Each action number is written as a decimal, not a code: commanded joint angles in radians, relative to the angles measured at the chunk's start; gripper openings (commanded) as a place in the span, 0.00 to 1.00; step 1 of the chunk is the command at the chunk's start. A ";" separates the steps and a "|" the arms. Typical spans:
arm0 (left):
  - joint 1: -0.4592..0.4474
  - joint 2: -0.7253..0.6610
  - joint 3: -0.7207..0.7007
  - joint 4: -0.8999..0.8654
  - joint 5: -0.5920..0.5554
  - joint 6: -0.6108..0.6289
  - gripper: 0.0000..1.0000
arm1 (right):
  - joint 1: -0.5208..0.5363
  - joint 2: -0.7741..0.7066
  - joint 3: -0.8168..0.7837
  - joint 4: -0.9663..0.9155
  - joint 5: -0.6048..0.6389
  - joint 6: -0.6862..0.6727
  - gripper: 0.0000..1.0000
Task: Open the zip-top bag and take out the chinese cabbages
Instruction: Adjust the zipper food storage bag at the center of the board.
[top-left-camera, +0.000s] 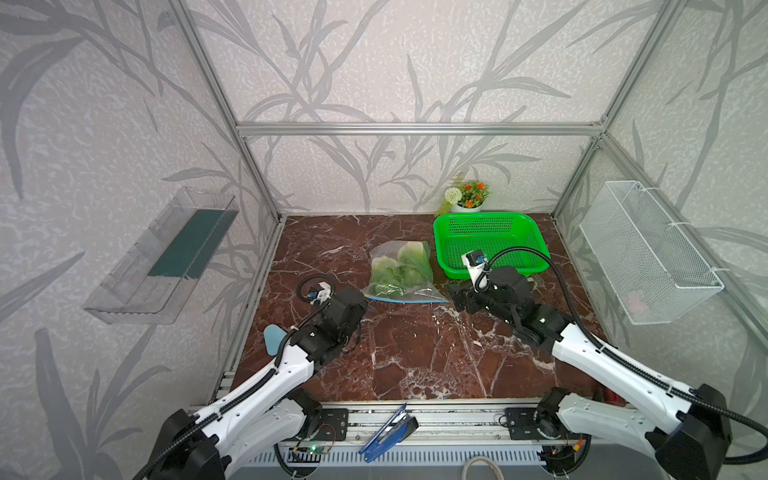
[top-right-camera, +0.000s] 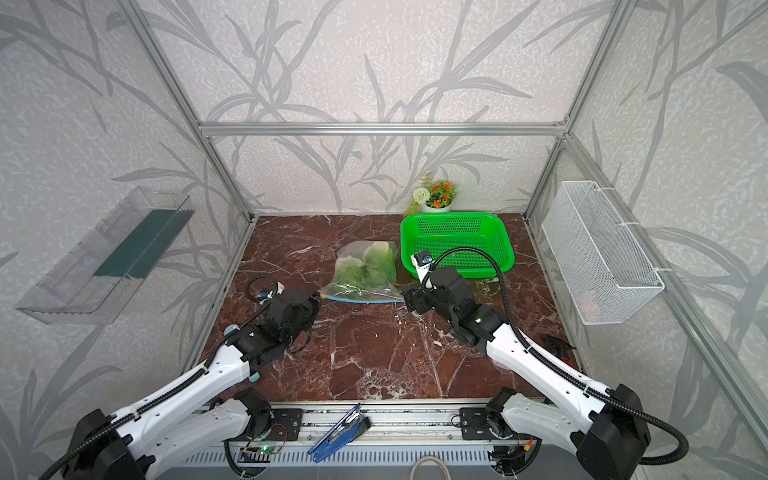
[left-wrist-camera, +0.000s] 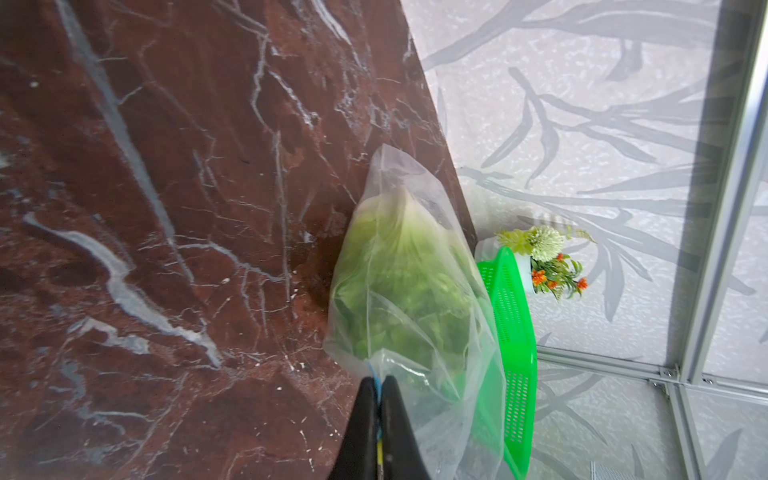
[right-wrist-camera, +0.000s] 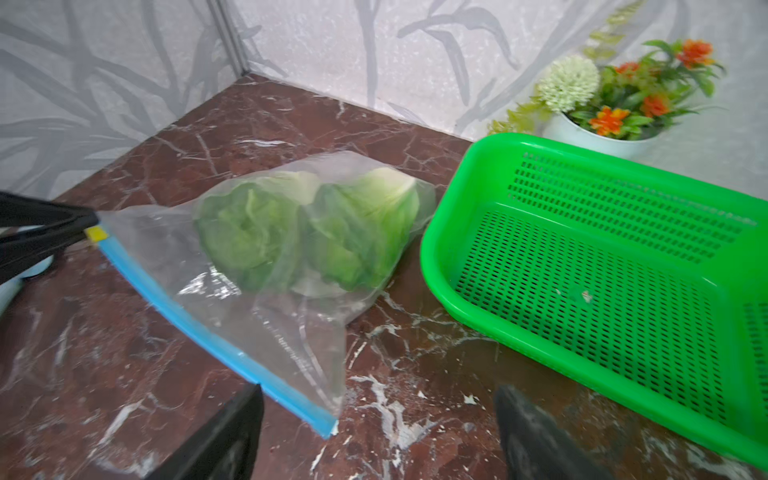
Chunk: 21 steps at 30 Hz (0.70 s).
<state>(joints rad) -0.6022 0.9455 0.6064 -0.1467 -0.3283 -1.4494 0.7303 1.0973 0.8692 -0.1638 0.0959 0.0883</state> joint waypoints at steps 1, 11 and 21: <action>0.005 0.023 0.061 -0.029 0.028 0.061 0.00 | 0.076 0.050 0.109 -0.095 -0.108 -0.089 0.87; 0.048 0.117 0.221 -0.048 0.155 0.185 0.00 | 0.225 0.190 0.282 -0.267 -0.096 -0.394 0.88; 0.096 0.153 0.282 -0.053 0.286 0.238 0.00 | 0.227 0.299 0.298 -0.172 0.048 -0.643 0.89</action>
<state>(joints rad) -0.5133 1.1027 0.8474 -0.1905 -0.0849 -1.2537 0.9520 1.3819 1.1328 -0.3744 0.0711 -0.4488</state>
